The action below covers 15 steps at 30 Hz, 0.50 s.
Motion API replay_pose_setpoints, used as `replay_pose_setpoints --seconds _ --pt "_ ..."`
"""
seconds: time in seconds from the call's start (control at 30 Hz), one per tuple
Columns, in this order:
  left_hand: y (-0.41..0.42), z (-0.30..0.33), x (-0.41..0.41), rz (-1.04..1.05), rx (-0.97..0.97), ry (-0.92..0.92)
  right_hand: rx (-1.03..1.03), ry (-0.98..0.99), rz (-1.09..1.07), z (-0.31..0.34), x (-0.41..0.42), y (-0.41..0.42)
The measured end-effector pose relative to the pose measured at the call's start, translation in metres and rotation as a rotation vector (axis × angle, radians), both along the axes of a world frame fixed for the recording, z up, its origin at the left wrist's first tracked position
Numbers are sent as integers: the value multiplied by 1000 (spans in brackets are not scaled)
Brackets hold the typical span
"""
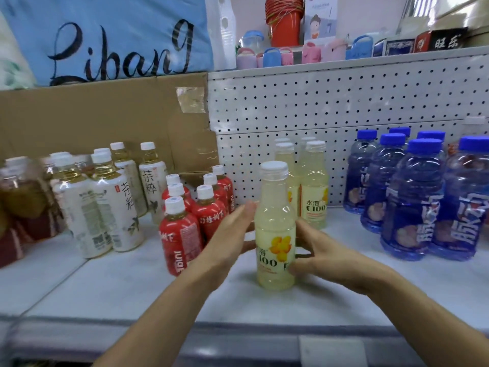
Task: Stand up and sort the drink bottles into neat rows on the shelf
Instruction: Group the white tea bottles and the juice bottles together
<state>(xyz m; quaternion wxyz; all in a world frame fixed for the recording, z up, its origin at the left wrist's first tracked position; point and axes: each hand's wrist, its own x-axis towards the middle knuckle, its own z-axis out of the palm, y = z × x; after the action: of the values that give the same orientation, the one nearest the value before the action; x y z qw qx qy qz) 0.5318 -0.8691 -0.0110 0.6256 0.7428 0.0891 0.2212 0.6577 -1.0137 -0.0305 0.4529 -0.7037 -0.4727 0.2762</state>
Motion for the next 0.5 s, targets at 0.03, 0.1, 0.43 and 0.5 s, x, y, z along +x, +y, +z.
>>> replay_pose_setpoints --seconds 0.03,0.1,0.43,0.5 --pt "2 -1 -4 11 16 -8 19 45 4 -1 -7 3" --pt "8 -7 -12 40 89 -20 59 75 -73 -4 -15 11" --pt "60 -32 -55 924 735 -279 173 -132 -490 -15 -30 29" --pt "69 -36 -60 916 611 -197 151 -90 -450 -16 -28 25"
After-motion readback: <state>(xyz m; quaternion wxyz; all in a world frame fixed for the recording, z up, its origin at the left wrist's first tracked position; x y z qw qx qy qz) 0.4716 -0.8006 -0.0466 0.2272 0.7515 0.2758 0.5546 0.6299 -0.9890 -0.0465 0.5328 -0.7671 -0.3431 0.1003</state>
